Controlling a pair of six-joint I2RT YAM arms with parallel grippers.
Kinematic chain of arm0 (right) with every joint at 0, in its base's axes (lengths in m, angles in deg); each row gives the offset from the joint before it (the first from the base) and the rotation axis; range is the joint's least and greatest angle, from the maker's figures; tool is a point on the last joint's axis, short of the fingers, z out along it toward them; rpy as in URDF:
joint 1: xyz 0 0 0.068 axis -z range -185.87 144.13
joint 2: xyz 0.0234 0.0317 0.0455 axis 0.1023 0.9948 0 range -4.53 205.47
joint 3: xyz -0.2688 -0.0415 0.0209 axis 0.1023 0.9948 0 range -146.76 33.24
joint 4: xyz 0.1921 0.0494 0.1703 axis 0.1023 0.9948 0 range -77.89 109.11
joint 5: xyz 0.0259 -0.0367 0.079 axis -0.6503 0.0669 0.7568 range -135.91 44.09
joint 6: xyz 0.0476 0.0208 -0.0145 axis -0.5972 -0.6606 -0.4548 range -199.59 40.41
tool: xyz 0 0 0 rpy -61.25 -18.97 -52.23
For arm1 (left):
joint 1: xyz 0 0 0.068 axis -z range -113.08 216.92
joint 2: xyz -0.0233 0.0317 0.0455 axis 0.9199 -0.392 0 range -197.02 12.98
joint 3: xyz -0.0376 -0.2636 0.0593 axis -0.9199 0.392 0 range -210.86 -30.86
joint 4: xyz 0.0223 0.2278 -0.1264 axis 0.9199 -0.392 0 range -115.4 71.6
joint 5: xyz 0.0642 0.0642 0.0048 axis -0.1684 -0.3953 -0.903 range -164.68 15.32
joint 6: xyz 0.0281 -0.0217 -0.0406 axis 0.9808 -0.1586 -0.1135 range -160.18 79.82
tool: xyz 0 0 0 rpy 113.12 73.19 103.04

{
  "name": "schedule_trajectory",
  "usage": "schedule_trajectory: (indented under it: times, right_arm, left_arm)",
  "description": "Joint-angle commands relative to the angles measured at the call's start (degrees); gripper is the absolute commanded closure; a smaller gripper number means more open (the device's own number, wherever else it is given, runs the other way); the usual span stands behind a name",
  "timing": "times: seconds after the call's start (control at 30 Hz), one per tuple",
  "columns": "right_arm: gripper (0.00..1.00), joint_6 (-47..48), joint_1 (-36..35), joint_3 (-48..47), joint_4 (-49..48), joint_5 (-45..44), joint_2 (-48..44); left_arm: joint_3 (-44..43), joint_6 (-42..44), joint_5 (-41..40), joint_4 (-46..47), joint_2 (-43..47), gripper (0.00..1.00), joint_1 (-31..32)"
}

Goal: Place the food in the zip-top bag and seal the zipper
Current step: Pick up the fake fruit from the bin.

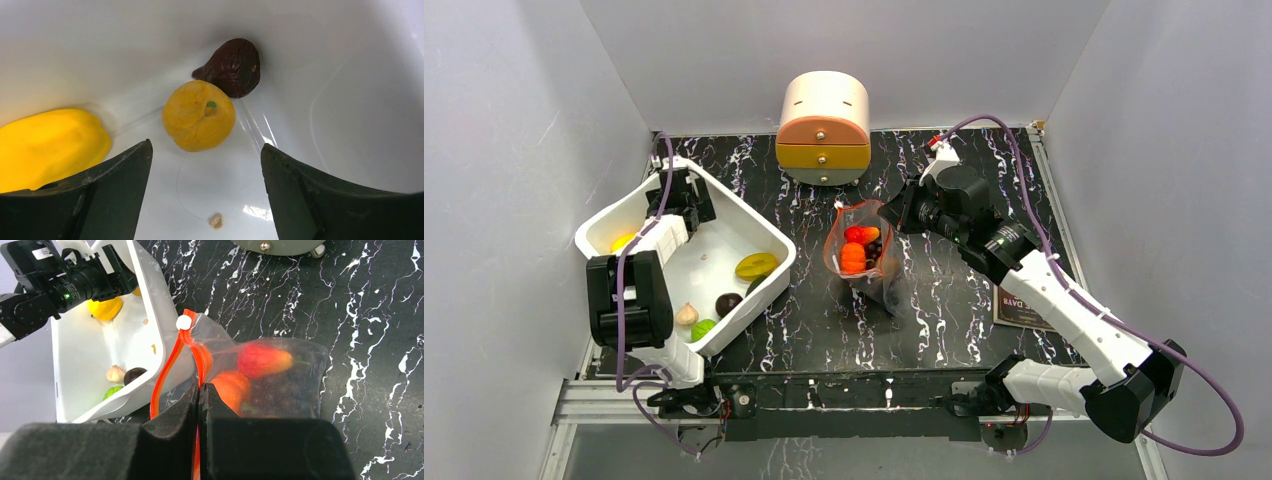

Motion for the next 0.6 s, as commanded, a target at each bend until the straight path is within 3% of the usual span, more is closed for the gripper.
schedule_trajectory:
  times: [0.0,0.37,0.57]
  right_arm:
    - [1.0,0.9,-0.1,-2.5,-3.3,-1.3,-1.6]
    - [1.0,1.7,-0.1,-4.8,-1.7,-2.7,-1.5]
    - [1.0,1.1,-0.1,-4.9,-1.6,-2.8,-1.5]
  left_arm:
    - [-0.7,1.4,-1.7,1.8,-2.3,0.22,-0.8]
    - [-6.4,1.5,-3.3,0.4,-10.1,0.26,-1.3]
    - [-8.9,2.5,-2.3,0.3,-12.3,0.37,-1.3]
